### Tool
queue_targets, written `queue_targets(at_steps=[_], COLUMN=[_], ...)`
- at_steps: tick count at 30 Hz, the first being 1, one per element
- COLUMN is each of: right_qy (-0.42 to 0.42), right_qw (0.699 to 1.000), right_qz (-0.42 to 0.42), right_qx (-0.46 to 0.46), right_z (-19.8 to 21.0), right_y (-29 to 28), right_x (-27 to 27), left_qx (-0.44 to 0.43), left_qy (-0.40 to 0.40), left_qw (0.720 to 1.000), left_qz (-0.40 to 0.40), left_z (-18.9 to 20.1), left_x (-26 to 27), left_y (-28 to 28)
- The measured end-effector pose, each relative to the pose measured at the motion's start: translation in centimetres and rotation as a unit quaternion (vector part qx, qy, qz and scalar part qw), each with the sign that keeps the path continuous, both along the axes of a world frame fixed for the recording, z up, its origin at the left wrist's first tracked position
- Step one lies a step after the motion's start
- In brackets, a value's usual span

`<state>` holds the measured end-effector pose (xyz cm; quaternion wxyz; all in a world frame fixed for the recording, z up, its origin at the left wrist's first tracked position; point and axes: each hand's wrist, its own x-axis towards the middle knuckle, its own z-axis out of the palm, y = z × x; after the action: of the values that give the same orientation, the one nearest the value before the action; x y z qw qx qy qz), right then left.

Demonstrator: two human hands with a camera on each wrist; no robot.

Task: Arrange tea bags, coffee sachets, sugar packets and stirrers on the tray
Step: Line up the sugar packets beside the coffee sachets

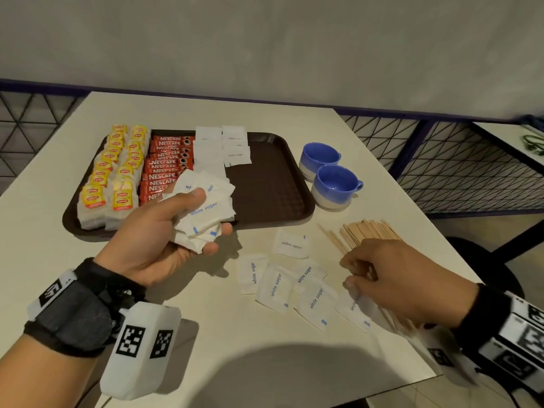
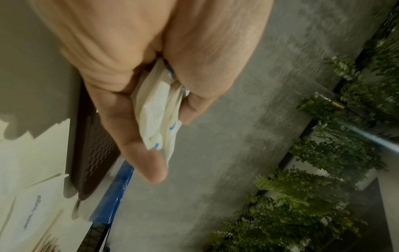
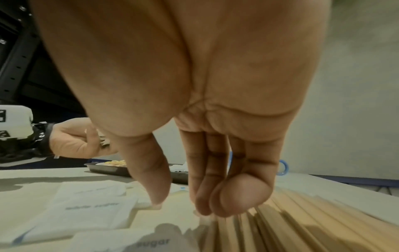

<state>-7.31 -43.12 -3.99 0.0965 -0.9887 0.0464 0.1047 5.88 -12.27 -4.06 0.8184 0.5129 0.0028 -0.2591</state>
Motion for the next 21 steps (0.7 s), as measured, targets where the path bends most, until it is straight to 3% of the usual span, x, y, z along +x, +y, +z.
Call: queue_targets(at_steps=[4, 7, 12, 21], right_qy=[0.008, 0.014, 0.121, 0.047], right_qw=[0.999, 1.000, 0.991, 0.991], right_qz=[0.008, 0.021, 0.059, 0.070], right_qx=[-0.037, 0.008, 0.014, 0.107], right_z=[0.0, 0.8, 1.6, 1.6], right_y=[0.1, 0.9, 2.2, 6.2], right_x=[0.5, 0.0, -1.8, 0.5], left_qx=[0.002, 0.004, 0.008, 0.001], left_qy=[0.007, 0.006, 0.005, 0.001], left_qw=[1.000, 1.000, 1.000, 1.000], left_qz=[0.008, 0.004, 0.003, -0.003], left_z=[0.0, -0.2, -0.3, -0.4], left_x=[0.1, 0.2, 0.3, 0.3], left_y=[0.0, 0.0, 0.0, 0.1])
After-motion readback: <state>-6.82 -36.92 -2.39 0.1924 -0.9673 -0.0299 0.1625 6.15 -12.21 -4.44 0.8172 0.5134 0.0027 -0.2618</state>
